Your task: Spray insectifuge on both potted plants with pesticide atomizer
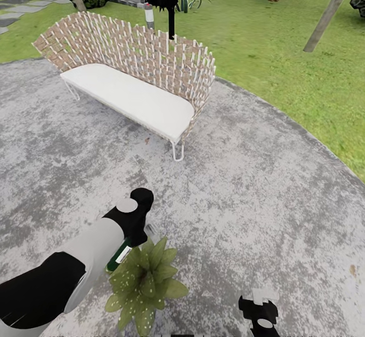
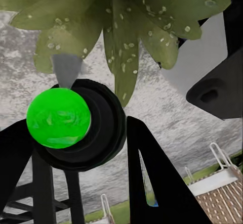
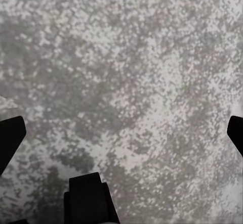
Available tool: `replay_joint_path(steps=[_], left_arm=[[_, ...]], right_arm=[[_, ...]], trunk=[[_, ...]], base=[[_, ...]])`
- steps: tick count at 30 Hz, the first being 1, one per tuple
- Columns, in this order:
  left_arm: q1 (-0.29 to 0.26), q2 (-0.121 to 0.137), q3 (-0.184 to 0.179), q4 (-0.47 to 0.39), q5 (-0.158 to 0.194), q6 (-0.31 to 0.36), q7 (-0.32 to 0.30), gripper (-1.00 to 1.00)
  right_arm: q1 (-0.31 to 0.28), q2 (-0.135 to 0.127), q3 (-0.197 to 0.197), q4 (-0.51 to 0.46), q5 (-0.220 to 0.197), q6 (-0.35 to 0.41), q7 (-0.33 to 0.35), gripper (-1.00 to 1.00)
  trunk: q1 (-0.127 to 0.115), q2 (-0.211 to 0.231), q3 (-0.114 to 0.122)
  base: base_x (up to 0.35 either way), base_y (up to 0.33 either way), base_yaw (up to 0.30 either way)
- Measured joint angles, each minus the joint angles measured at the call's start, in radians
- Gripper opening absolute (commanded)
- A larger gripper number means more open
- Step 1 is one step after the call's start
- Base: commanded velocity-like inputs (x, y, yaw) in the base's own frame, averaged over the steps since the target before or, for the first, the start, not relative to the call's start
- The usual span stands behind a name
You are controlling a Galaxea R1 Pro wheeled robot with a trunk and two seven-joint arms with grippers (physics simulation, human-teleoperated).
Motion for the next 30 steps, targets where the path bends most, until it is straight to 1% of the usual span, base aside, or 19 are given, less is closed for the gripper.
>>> replay_joint_path(steps=[3,5,12,17,18,21,23,26,30], left_arm=[[0.000,-0.006,-0.001,-0.028,0.000,0.001,0.000,-1.00],[0.000,-0.007,0.000,-0.032,0.000,0.001,0.000,-1.00],[0.002,-0.006,0.000,-0.031,0.000,0.001,0.000,-1.00],[0.002,-0.008,0.000,-0.015,0.004,0.001,0.000,-1.00],[0.002,-0.011,-0.001,-0.006,0.004,-0.001,0.000,-1.00],[-0.002,-0.041,-0.003,0.063,0.004,-0.002,0.000,-1.00],[-0.006,-0.054,-0.005,0.084,0.003,-0.001,0.000,-1.00],[-0.009,-0.063,-0.008,0.084,0.003,0.000,0.000,-1.00],[-0.014,-0.063,-0.009,0.069,0.002,0.003,0.000,-1.00]], right_arm=[[0.000,0.000,0.000,0.000,0.000,0.000,0.000,1.00],[0.000,0.000,0.000,0.000,0.000,0.000,0.000,1.00],[0.000,0.000,-0.001,0.000,0.000,0.001,0.000,1.00],[0.000,0.000,-0.001,0.000,0.000,0.001,0.000,1.00],[0.000,0.000,-0.002,0.000,0.000,0.001,0.000,1.00],[0.000,0.000,-0.001,0.001,0.000,0.001,0.000,1.00],[0.000,0.000,-0.001,0.000,0.000,0.000,0.000,1.00],[0.000,0.000,-0.001,0.000,0.000,0.001,0.000,1.00],[0.000,-0.001,-0.002,0.001,0.000,0.002,0.000,1.00]], trunk=[[0.000,0.000,-0.005],[0.000,0.000,-0.008],[0.000,0.000,-0.016],[0.000,0.000,-0.021],[0.000,0.000,-0.022],[0.000,0.000,-0.022],[0.000,0.000,-0.022],[0.000,0.000,-0.022],[0.000,0.000,-0.022]], base=[[0.000,0.000,0.000],[0.000,0.000,0.000],[0.000,0.000,0.000],[0.000,0.000,0.000],[0.000,0.000,0.000],[0.000,0.000,0.000],[0.000,0.000,0.000],[0.000,0.000,0.000],[0.000,0.000,0.000]])
